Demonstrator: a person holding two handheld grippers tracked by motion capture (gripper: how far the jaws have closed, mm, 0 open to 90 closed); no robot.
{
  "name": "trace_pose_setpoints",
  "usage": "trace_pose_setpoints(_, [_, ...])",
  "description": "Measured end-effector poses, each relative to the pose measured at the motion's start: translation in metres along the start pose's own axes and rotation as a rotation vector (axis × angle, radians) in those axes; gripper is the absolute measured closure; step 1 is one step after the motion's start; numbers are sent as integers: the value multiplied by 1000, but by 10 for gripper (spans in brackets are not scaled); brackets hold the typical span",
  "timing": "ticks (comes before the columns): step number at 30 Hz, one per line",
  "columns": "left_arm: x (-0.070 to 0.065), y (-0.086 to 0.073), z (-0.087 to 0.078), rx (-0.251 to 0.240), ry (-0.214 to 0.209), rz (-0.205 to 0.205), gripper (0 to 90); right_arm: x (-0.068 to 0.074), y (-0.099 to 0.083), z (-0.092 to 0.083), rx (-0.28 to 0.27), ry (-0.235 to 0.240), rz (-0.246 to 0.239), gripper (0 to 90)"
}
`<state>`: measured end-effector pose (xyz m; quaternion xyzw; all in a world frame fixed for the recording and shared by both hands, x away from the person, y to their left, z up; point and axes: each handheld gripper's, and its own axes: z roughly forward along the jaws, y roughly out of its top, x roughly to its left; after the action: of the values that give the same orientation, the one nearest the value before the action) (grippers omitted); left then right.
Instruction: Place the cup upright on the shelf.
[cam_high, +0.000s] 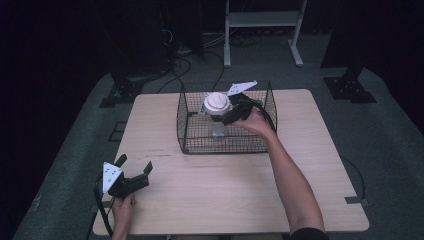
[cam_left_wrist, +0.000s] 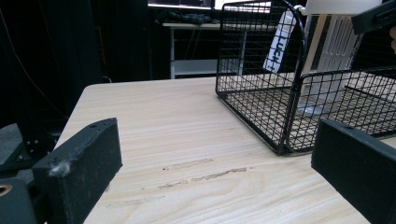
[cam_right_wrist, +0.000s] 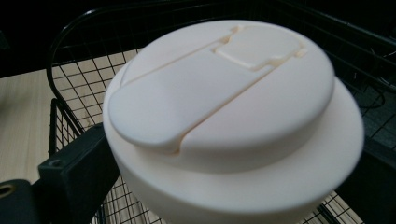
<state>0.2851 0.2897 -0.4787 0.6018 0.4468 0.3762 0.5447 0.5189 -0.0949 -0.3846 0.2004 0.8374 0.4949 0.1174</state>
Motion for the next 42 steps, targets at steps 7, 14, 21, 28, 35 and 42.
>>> trace_pose_setpoints(7, [0, 0, 0, 1, 1, 1, 9, 1, 4, -3, -22, 6, 9, 9])
trace_pose_setpoints(14, [0, 0, 0, 0, 1, 0, 9, 1, 7, -6, -53, 8, 23, 9])
trace_pose_setpoints(21, [0, 0, 0, -1, 1, 1, 9, 1, 15, -13, -107, 5, 38, 9])
trace_pose_setpoints(28, [0, 0, 0, 0, 1, 4, 9, 3, 22, -21, -139, -12, 41, 9])
trace_pose_setpoints(35, [-1, 0, 1, 2, 3, 5, 9, 4, 26, -32, -167, -11, 52, 9])
trace_pose_setpoints(42, [-1, 0, 1, 3, 4, 6, 9, 10, 30, -42, -174, -3, 46, 9])
